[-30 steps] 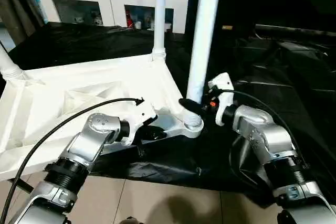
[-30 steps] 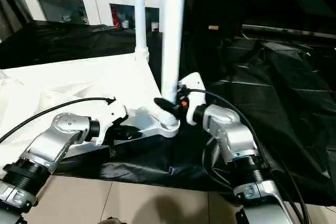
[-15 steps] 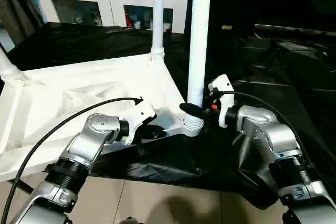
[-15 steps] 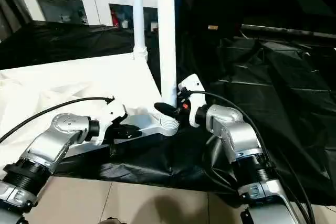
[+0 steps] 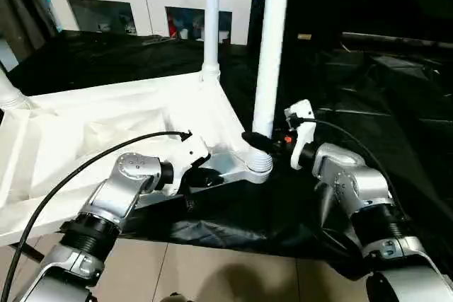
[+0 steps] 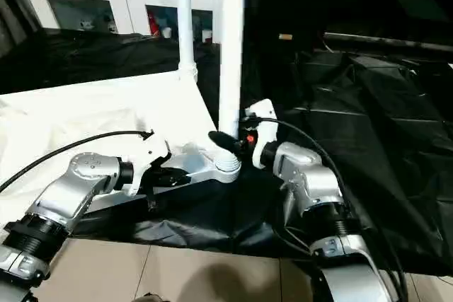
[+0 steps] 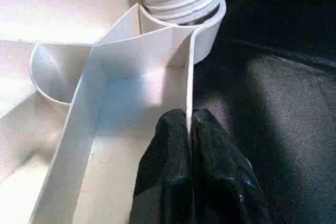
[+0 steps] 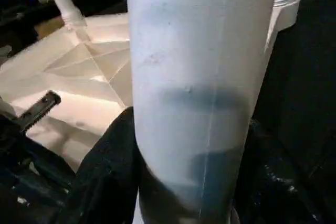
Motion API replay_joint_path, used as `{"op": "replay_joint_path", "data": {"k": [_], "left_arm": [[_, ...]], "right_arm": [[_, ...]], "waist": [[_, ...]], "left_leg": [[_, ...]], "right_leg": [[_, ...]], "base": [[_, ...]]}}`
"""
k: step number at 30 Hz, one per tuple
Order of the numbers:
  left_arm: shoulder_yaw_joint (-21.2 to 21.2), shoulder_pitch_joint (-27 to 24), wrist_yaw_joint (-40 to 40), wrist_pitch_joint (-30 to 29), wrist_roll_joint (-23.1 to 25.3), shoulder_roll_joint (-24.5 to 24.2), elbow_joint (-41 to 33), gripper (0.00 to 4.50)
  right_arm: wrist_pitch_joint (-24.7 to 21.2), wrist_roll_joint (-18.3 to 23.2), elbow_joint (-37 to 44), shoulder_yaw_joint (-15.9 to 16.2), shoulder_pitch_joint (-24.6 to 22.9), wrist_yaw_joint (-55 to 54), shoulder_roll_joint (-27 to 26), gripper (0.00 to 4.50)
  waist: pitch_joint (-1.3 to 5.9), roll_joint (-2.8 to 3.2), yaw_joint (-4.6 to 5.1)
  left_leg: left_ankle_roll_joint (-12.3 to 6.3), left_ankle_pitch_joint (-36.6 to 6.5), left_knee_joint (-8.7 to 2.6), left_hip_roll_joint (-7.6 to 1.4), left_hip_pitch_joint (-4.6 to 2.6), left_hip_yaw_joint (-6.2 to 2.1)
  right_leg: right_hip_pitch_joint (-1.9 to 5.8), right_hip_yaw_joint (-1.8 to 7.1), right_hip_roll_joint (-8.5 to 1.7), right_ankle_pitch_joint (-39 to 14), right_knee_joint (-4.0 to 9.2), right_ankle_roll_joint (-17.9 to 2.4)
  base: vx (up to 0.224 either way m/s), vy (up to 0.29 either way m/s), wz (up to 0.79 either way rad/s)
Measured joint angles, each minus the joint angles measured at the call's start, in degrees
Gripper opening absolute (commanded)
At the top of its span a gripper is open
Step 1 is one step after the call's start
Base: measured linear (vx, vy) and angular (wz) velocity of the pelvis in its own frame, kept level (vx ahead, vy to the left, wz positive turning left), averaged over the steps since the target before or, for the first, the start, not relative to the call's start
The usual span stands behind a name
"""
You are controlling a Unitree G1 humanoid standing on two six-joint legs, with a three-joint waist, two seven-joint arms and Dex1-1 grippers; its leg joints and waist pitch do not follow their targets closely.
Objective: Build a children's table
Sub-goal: Rotate table base
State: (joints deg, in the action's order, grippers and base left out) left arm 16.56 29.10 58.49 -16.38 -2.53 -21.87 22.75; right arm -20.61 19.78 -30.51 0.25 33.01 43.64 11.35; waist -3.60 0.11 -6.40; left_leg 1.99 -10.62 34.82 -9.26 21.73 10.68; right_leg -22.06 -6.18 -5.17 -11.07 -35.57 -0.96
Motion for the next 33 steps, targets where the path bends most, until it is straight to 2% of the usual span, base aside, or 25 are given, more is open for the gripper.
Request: {"op": "replay_joint_path", "data": {"k": [3,7,9,13,17,21,26,28,33], "left_arm": [[0.00,0.00,-0.01,0.08,0.00,0.16,0.00,0.00],[0.01,0.00,-0.09,0.08,0.01,0.27,0.10,0.00],[0.01,0.00,-0.05,0.28,0.01,0.23,0.42,0.00],[0.01,0.00,-0.04,0.73,0.01,0.39,0.94,0.00],[0.08,0.00,-0.05,1.09,0.02,0.57,1.18,0.00],[0.18,0.00,0.04,1.16,0.01,0.80,1.17,0.00],[0.21,-0.08,0.08,1.22,0.02,0.82,1.17,0.00],[0.20,-0.19,0.01,1.27,0.02,0.71,1.16,0.00],[0.15,-1.33,-0.02,1.28,0.06,-0.32,-0.17,0.00]], "right_arm": [[1.10,2.48,0.93,-2.89,-3.06,-0.83,-1.19,1.90],[3.78,3.19,2.73,-4.17,-5.92,-1.76,-2.38,1.89],[5.80,3.56,3.56,-4.89,-7.64,-2.44,-3.46,1.89],[8.86,3.96,4.99,-5.01,-10.29,-3.49,-4.41,1.89],[12.47,2.04,7.71,-3.63,-13.23,-4.31,-4.53,1.89],[13.53,1.56,9.74,-3.09,-15.17,-5.18,-4.49,1.89],[14.65,0.28,10.41,-2.00,-15.51,-5.79,-4.42,1.89],[14.77,-1.17,10.47,-0.50,-15.22,-5.74,-3.69,1.89],[13.65,-4.76,11.22,3.60,-13.42,-3.78,-0.82,1.89]], "waist": [[0.01,0.02,-0.19],[0.06,0.09,-0.29],[0.20,0.30,-0.35],[0.32,0.50,-0.39],[0.33,0.52,-0.72],[0.33,0.52,-1.27],[0.36,0.40,-1.69],[0.38,0.37,-1.67],[0.71,-0.43,-1.25]], "left_leg": [[0.00,0.00,-0.04,0.00,-0.01,0.06],[0.00,0.00,-0.08,0.00,-0.05,0.10],[0.00,0.00,-0.13,0.00,-0.05,0.12],[0.00,0.00,-0.21,0.01,-0.13,0.19],[0.00,-0.01,-0.36,0.01,-0.29,0.29],[0.00,-0.01,-0.51,0.01,-0.39,0.46],[-0.01,-0.01,-0.62,0.01,-0.53,0.61],[-0.01,-0.01,-0.62,0.02,-0.56,0.63],[0.00,-0.01,-0.79,0.02,-0.71,0.69]], "right_leg": [[-0.01,0.04,0.00,-0.02,0.02,0.00],[-0.01,0.06,0.00,-0.02,0.06,0.00],[0.01,0.07,0.00,-0.02,0.15,0.00],[0.03,0.11,0.00,-0.02,0.21,0.00],[0.09,0.16,0.00,-0.03,0.28,0.01],[0.09,0.28,0.00,-0.04,0.36,0.04],[0.10,0.39,0.00,-0.09,0.35,0.13],[0.10,0.41,0.00,-0.10,0.35,0.13],[0.12,0.46,0.01,-0.34,0.34,0.53]], "base": [[0.000,0.000,0.00],[0.000,0.000,0.00],[0.000,0.000,0.00],[0.000,0.000,0.00],[0.000,0.000,0.00],[0.000,0.000,0.00],[0.000,0.000,0.00],[0.000,0.000,0.00],[0.000,0.000,0.00]]}}
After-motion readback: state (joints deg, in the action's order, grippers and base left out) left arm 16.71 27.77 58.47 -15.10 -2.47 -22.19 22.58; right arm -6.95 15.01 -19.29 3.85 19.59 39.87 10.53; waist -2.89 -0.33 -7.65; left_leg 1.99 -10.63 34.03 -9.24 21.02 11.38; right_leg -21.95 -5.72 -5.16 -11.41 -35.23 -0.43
